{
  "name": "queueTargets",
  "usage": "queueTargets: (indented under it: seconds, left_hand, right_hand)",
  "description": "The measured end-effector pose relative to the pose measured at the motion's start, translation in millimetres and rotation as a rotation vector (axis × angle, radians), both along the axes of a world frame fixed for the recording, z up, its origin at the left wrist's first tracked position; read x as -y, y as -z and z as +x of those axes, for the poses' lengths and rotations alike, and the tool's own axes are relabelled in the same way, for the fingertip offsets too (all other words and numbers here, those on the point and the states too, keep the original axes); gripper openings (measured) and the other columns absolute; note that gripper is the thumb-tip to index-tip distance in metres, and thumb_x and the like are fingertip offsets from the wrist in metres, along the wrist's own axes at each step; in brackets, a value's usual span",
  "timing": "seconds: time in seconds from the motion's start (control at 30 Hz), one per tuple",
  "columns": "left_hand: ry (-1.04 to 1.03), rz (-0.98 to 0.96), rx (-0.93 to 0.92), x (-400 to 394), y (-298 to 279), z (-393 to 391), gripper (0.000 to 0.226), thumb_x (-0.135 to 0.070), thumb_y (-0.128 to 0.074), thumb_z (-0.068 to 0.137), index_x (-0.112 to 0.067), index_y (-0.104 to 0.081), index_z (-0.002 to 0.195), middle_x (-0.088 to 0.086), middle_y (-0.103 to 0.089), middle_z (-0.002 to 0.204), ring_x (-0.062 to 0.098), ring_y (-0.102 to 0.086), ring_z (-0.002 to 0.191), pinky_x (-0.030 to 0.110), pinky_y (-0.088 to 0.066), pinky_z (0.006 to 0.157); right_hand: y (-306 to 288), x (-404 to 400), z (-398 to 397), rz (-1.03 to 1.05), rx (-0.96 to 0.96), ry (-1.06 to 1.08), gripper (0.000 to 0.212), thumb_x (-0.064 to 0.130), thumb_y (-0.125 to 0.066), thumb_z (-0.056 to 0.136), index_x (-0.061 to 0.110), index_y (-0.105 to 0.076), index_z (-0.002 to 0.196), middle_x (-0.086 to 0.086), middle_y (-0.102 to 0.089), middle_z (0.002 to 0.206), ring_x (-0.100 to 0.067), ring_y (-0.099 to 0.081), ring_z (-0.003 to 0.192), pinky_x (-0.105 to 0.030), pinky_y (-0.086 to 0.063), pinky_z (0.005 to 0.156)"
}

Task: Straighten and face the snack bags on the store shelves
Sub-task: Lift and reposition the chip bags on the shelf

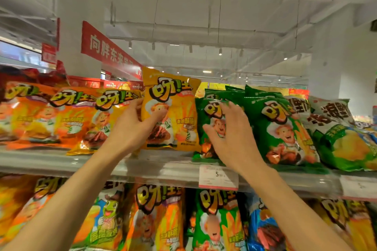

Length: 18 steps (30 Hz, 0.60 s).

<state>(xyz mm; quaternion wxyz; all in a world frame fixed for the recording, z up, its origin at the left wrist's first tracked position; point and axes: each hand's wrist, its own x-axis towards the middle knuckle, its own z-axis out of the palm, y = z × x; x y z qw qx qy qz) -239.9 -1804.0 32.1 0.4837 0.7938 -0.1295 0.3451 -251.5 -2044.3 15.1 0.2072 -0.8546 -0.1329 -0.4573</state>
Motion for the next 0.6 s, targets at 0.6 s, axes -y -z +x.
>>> queueTargets:
  seconds: [0.6]
  left_hand:
    - [-0.195, 0.371, 0.030, 28.9, 32.6, 37.3, 0.076, -0.066, -0.019, 0.102, -0.026, -0.001, 0.164, 0.010, -0.021, 0.167, 0.033, -0.039, 0.144, 0.048, -0.043, 0.107]
  right_hand:
    - [15.1, 12.5, 33.8, -0.082, -0.189, 0.249, 0.082, 0.067, -0.038, 0.096, 0.025, -0.010, 0.161, -0.005, -0.002, 0.170, -0.024, 0.005, 0.157, -0.055, 0.000, 0.126]
